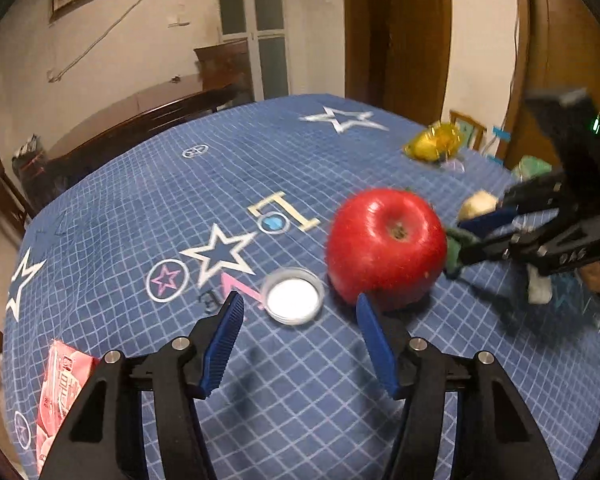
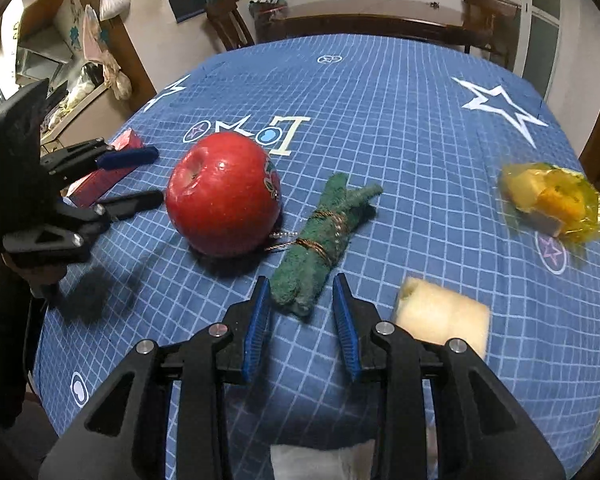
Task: Collect trash
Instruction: 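Grasp the green knitted cloth with the right gripper while the left grasps the clear plastic cup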
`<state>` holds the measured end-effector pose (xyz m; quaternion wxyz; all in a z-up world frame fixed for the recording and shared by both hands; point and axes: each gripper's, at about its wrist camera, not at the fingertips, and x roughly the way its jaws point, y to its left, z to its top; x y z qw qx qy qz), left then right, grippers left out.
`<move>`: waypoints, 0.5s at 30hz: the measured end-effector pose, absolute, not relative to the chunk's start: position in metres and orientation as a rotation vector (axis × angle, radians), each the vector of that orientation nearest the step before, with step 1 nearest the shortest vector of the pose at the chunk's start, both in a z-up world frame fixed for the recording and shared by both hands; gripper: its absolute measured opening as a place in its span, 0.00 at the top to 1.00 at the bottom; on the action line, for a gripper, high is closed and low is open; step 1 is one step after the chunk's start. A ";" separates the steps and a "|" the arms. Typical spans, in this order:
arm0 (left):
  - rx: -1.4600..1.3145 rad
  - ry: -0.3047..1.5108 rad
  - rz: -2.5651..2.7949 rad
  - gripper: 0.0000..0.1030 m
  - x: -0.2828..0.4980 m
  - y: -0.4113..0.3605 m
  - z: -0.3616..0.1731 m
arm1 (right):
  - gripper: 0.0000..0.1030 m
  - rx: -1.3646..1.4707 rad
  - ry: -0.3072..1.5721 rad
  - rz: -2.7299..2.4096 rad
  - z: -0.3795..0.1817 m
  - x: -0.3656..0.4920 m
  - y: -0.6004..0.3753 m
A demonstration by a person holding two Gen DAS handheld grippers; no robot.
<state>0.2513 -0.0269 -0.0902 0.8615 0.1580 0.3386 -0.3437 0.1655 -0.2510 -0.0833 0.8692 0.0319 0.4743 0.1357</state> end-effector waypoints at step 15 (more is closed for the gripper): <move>0.308 0.813 -0.625 0.41 0.291 -0.049 -0.116 | 0.70 0.088 1.022 0.334 -0.093 0.187 -0.252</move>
